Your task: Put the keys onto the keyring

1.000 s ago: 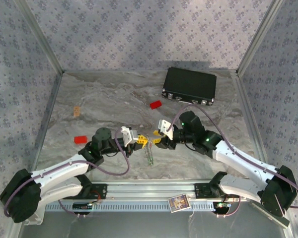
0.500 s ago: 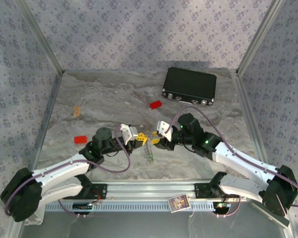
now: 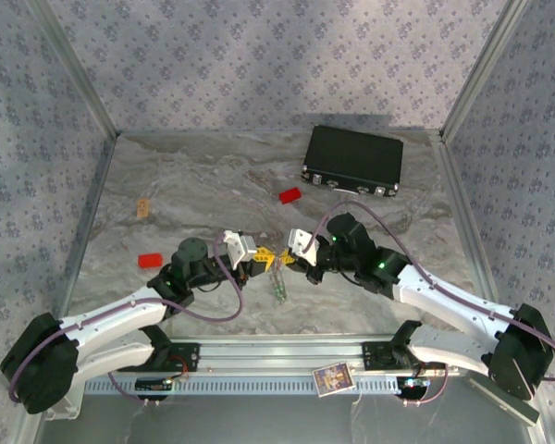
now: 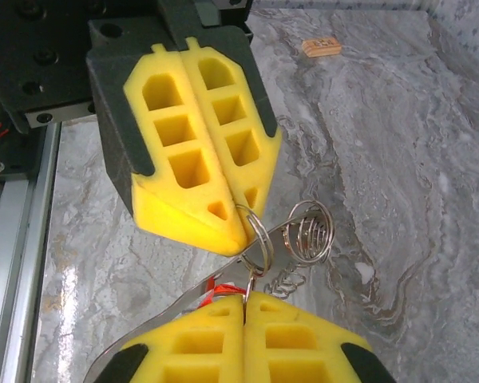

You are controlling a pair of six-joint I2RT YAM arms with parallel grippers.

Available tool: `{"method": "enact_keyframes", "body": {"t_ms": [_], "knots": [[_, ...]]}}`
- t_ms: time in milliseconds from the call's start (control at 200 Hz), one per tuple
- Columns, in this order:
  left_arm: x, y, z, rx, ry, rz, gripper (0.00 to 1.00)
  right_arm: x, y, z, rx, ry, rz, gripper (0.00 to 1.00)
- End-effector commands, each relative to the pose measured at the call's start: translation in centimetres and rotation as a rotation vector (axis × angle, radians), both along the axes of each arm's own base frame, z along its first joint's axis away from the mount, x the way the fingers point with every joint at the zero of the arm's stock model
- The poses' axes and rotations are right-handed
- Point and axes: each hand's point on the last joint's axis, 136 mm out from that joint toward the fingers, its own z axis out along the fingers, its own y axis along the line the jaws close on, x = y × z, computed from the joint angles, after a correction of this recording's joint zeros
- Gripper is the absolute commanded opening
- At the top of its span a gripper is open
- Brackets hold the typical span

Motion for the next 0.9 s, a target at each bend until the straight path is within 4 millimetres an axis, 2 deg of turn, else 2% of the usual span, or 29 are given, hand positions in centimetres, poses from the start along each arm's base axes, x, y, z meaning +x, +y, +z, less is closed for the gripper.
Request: {"method": "enact_keyframes", "body": {"t_ms": [0, 205, 335, 545, 729, 894], "knots": [[-0.1, -0.4, 2.0, -0.058, -0.043, -0.018, 0.0, -0.2, 0.5, 0.9, 0.002, -0.02, 0.021, 0.0], [-0.2, -0.7, 3.2, -0.083, -0.058, -0.026, 0.0, -0.8, 1.2, 0.5, -0.011, 0.0, 0.066, 0.0], [-0.2, -0.8, 3.2, -0.079, -0.066, -0.031, 0.0, -1.1, 1.4, 0.3, -0.02, 0.006, 0.081, 0.0], [-0.4, -0.7, 2.6, -0.062, -0.069, -0.035, 0.0, -0.5, -0.1, 0.6, -0.005, 0.01, 0.026, 0.3], [-0.7, -0.6, 1.6, -0.029, -0.102, -0.047, 0.0, -0.5, -1.2, 3.3, 0.16, 0.123, 0.05, 0.32], [-1.8, -0.6, 1.5, -0.013, -0.123, -0.109, 0.0, -0.3, -1.7, 3.3, 0.188, 0.139, 0.049, 0.32]]}}
